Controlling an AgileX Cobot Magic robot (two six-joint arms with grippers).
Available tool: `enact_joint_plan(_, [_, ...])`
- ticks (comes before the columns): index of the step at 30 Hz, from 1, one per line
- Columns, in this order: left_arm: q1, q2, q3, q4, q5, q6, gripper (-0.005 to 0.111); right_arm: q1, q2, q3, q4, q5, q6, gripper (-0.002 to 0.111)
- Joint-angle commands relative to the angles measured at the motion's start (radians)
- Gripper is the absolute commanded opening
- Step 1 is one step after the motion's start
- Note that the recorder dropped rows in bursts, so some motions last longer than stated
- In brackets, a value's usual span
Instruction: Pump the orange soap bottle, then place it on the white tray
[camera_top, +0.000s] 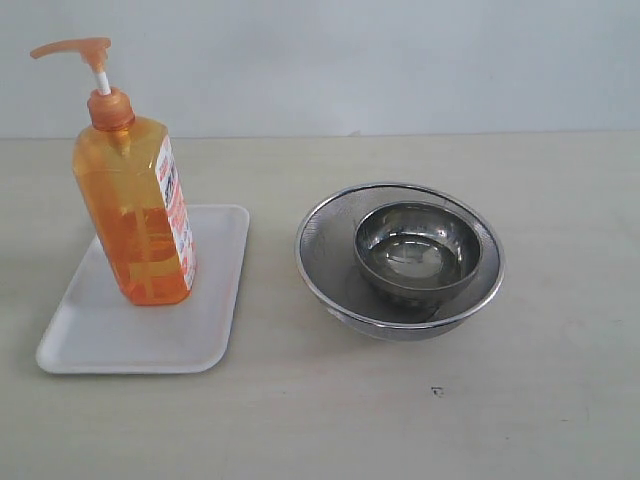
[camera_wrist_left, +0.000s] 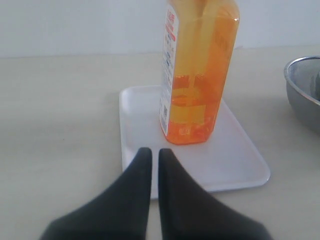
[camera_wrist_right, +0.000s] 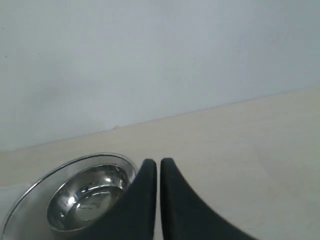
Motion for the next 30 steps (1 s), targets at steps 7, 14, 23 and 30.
enact_joint_plan(7, [0.0,-0.003,0.004,-0.005,-0.003,-0.008,0.005,-0.121,-0.07,0.139,0.005,-0.027,0.018,0.0])
enact_joint_plan(14, [0.0,-0.003,0.004,-0.005,-0.003,-0.008,0.005,-0.121,-0.07,0.139,-0.006,-0.013,-0.012,0.0])
enact_joint_plan(23, [0.0,-0.003,0.004,-0.005,-0.006,-0.008,0.005,-0.121,-0.07,0.139,-0.024,0.115,-0.039,0.0])
enact_joint_plan(30, [0.0,-0.003,0.004,-0.005,-0.006,-0.008,0.005,-0.121,-0.07,0.139,-0.215,0.115,-0.011,0.0])
